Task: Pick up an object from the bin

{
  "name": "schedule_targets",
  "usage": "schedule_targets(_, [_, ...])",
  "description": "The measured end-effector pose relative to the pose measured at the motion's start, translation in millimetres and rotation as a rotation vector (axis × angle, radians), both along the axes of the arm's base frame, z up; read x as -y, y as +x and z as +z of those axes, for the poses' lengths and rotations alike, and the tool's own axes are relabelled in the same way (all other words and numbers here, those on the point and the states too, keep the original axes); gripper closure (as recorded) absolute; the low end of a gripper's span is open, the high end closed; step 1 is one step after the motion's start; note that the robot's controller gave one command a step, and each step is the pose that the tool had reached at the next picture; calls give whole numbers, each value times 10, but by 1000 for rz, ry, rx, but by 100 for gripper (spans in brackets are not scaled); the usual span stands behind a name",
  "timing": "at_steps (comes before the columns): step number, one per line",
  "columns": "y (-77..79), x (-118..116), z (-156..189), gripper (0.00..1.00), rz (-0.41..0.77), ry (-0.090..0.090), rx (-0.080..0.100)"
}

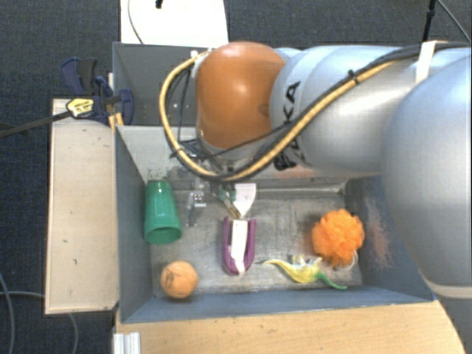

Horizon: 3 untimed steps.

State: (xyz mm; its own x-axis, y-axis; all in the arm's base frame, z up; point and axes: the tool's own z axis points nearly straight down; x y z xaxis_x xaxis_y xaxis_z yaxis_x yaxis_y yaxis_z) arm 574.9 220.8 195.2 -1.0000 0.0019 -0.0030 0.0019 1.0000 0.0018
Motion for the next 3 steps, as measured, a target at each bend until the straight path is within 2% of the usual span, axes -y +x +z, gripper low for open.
schedule_targets(1, [-28,-125,-447,0,136,0,3])
schedule_targets(2, [-60,-237,-623,0,559,-1,8])
schedule_targets(3, [26,-257,-643,0,1005,-2,4])
